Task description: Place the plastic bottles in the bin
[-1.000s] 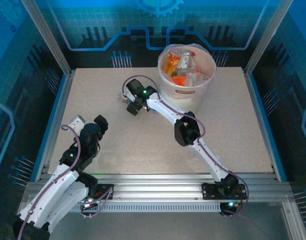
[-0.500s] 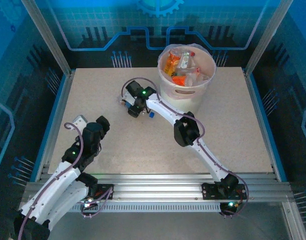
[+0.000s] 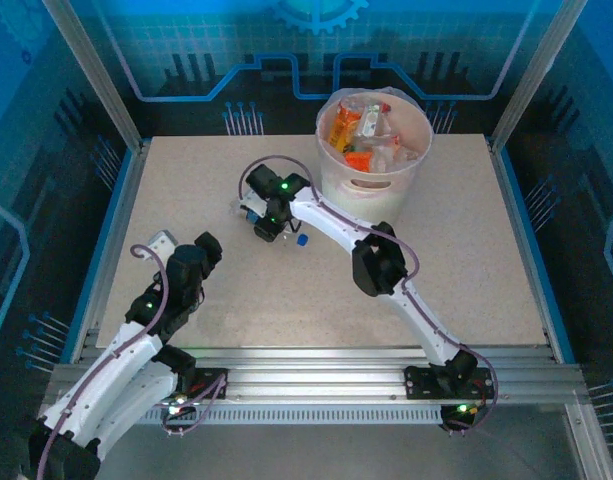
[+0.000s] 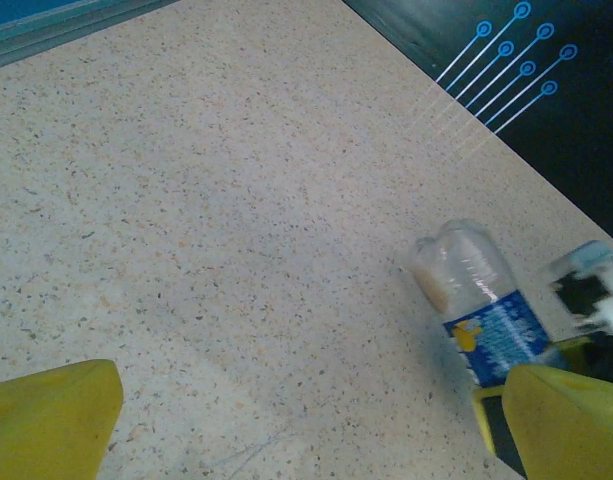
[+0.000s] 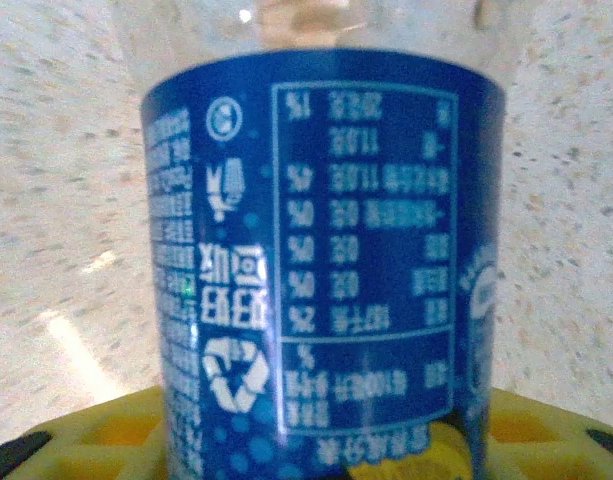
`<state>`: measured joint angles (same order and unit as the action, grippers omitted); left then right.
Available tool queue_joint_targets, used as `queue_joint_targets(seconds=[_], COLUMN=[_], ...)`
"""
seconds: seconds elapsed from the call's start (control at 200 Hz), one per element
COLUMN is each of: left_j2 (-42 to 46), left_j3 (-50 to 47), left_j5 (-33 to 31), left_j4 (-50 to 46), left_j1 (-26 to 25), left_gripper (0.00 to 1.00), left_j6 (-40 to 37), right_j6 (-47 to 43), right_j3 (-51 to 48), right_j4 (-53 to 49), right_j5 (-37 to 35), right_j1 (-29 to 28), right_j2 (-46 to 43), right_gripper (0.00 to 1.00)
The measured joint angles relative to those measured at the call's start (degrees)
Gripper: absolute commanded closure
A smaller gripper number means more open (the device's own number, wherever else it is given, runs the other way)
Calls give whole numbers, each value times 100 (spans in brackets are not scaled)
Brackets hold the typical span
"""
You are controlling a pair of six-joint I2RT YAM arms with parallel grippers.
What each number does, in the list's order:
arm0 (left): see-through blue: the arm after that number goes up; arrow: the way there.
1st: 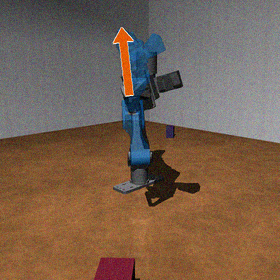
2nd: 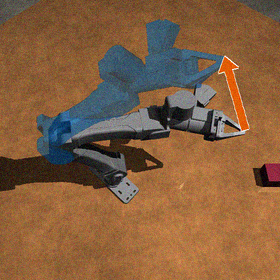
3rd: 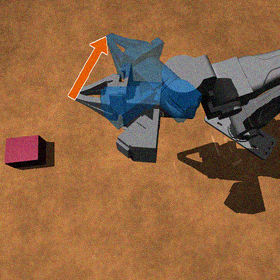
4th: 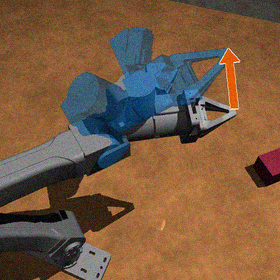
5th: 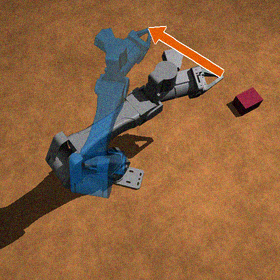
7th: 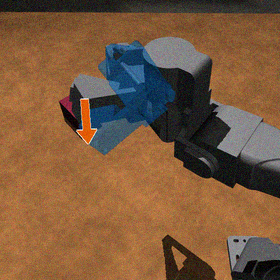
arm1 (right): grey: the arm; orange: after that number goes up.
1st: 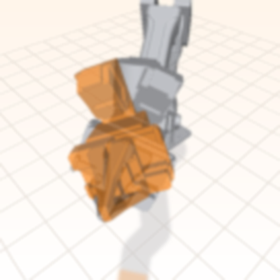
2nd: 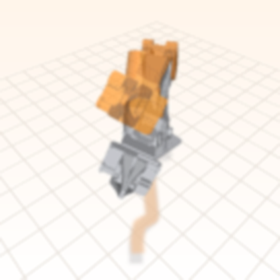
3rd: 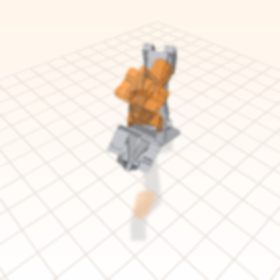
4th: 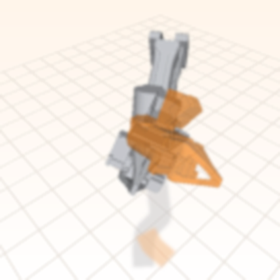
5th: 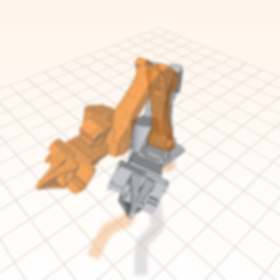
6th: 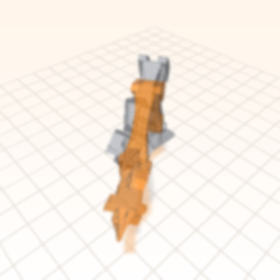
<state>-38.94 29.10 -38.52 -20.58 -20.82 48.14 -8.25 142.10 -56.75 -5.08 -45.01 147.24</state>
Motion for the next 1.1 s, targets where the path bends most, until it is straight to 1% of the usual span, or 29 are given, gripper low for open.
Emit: queue_joint_targets(seconds=[0.1, 0.18, 0.305, 0.44, 0.77, 0.85, 0.91, 1.016, 1.101], left_j2=[85, 125, 125, 125, 122, 122, 116, 72, 2], left_j3=[-2, -2, -7, -50, -129, -155, -175, -208, -208], left_j5=[-4, -9, -20, -22, -22, -22, -22, -20, -13], left_j4=[0, 0, 17, 76, 245, 321, 339, 407, 468], left_j1=[0, 0, 0, 0, 0, 0, 0, 0, 0], left_gripper=[1, 1, 1, 1, 1, 1, 1, 1, 1], left_j6=[0, -4, -22, -46, -114, -157, -160, -162, -162], right_j6=[219, 367, 575, 730, 855, 879, 907, 997, 1110], right_j3=[-286, -575, -999, -1320, -1950, -2262, -2540, -2990, -3279], right_j4=[-17, 17, 210, 459, 1058, 1296, 1513, 1899, 2216], right_j5=[98, 129, 155, 153, 35, -57, -90, -72, 35], right_j1=[-11, -22, -46, -46, 26, 192, 420, 1008, 1620], right_j2=[-625, -1287, -2393, -3366, -4817, -5193, -5482, -5914, -6127], right_gripper=[62, 63, 63, 65, 67, 68, 68, 68, 68])
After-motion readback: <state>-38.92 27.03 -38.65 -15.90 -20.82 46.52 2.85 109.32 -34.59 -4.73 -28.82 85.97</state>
